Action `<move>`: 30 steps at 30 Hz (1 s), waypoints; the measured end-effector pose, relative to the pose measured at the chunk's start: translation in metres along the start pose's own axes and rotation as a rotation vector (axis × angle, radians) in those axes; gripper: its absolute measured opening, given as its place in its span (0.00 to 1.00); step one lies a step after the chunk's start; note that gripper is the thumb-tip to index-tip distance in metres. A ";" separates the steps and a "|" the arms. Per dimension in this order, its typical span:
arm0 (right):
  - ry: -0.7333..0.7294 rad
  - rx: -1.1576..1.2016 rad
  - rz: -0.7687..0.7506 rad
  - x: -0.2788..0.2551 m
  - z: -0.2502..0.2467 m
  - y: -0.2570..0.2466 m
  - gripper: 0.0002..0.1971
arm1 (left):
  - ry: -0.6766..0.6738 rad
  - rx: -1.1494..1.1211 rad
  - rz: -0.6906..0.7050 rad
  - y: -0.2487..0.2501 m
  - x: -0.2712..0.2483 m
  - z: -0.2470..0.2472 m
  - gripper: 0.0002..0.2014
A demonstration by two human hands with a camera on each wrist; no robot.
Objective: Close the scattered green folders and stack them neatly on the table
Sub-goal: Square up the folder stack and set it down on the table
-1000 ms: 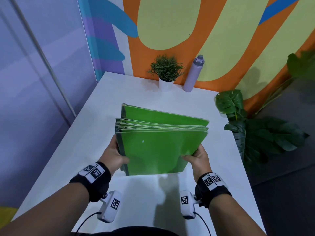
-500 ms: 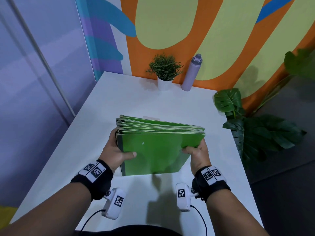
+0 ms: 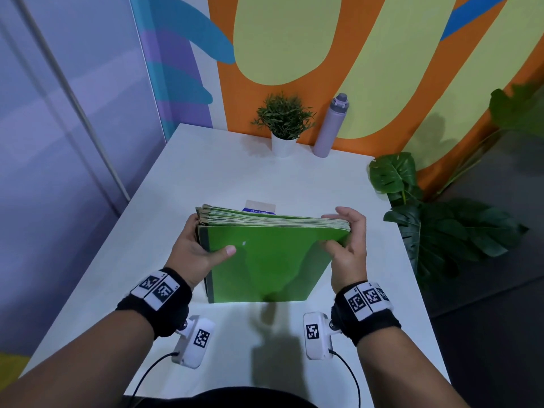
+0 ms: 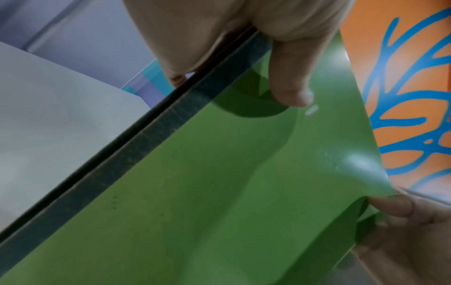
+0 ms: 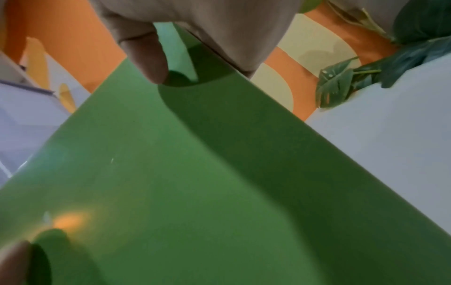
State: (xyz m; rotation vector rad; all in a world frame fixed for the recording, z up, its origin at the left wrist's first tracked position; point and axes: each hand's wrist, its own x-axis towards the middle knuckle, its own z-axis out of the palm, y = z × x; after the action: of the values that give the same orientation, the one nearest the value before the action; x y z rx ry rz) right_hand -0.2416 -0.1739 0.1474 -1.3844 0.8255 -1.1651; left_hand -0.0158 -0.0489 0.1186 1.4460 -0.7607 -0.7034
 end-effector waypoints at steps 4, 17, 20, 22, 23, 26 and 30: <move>-0.032 -0.164 -0.138 0.002 -0.001 0.005 0.21 | -0.005 0.063 0.010 0.003 0.000 -0.002 0.25; -0.052 -0.272 0.122 -0.029 -0.009 0.070 0.07 | -0.003 0.127 -0.236 -0.019 -0.027 0.005 0.22; -0.070 -0.396 0.209 -0.033 -0.013 0.085 0.03 | 0.028 0.109 -0.266 -0.022 -0.027 0.008 0.18; -0.063 -0.449 0.207 -0.028 -0.011 0.082 0.04 | 0.054 0.081 -0.271 -0.019 -0.026 0.010 0.17; -0.057 -0.465 0.193 -0.023 -0.011 0.077 0.04 | 0.062 0.084 -0.261 -0.016 -0.024 0.011 0.16; -0.060 -0.471 0.123 -0.006 -0.008 0.059 0.09 | 0.090 0.051 -0.214 -0.002 -0.017 0.010 0.18; -0.074 -0.355 0.127 0.011 -0.013 0.049 0.19 | 0.111 -0.085 -0.187 0.016 0.002 0.003 0.17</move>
State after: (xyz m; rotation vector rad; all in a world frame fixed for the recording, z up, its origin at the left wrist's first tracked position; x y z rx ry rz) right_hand -0.2447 -0.1966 0.1003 -1.6256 1.0885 -0.8919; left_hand -0.0174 -0.0518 0.1348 1.4780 -0.5080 -0.7813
